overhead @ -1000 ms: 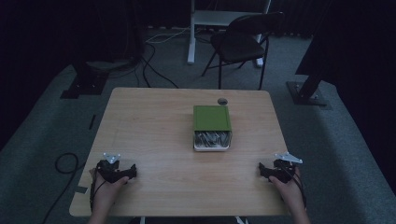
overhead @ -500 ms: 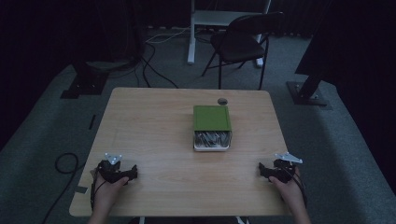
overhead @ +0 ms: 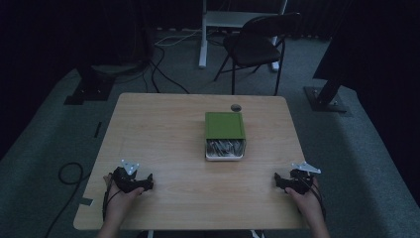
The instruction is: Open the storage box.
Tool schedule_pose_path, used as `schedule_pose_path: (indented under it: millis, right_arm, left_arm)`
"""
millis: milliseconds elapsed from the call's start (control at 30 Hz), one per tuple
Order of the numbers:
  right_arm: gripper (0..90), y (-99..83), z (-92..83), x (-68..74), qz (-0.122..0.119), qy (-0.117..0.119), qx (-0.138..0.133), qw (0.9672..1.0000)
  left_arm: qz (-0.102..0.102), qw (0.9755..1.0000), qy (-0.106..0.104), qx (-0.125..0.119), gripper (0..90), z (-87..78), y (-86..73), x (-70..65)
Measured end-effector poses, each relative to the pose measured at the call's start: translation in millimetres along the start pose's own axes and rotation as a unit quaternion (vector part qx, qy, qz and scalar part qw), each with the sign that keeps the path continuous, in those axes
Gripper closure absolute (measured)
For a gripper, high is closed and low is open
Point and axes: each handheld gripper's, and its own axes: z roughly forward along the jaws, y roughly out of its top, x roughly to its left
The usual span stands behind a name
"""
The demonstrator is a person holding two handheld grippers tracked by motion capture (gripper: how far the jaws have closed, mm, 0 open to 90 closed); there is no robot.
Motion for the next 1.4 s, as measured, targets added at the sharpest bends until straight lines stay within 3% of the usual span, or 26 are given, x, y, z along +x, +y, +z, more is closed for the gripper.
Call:
schedule_pose_path:
  millis: [200, 500, 533, 700, 933, 1033, 1067, 1233, 1400]
  right_arm:
    - [10.9, 0.0, 0.0, 0.0, 0.0, 0.0, 0.0, 1.0]
    - [10.9, 0.2, 0.3, -0.3, -0.001, 0.001, -0.001, 1.0]
    - [10.9, 0.2, 0.3, -0.3, -0.001, 0.001, -0.001, 1.0]
    - [10.9, 0.2, 0.3, -0.3, -0.002, 0.001, -0.001, 1.0]
    - [10.9, 0.2, 0.3, -0.3, -0.002, 0.001, -0.001, 1.0]
    - [11.0, 0.2, 0.3, -0.3, -0.001, 0.001, -0.001, 1.0]
    - [10.9, 0.2, 0.3, -0.2, -0.001, 0.001, -0.001, 1.0]
    - [10.9, 0.2, 0.3, -0.1, 0.0, 0.001, -0.001, 1.0]
    - [11.0, 0.3, 0.3, -0.1, 0.0, 0.001, -0.001, 1.0]
  left_arm:
    - [0.026, 0.9996, -0.01, -0.001, 1.4, 1.9, 5.1, -12.9]
    - [0.047, 0.9979, -0.041, -0.015, 1.5, 2.4, 13.9, -32.1]
    - [0.062, 0.9969, -0.046, -0.015, 1.4, 2.8, 15.9, -38.3]
    - [0.085, 0.9944, -0.058, -0.022, 1.5, 5.1, 19.9, -52.9]
    - [0.124, 0.9893, -0.072, -0.029, 2.2, 7.4, 23.4, -73.6]
    - [0.13, 0.9881, -0.078, -0.028, 2.1, 8.0, 24.8, -80.3]
    - [0.142, 0.9858, -0.083, -0.035, 2.1, 8.6, 26.9, -87.6]
    - [0.172, 0.9794, -0.096, -0.042, 2.2, 8.4, 33.6, -107.4]
    - [0.185, 0.9737, -0.121, -0.054, 2.2, 6.6, 40.7, -128.2]
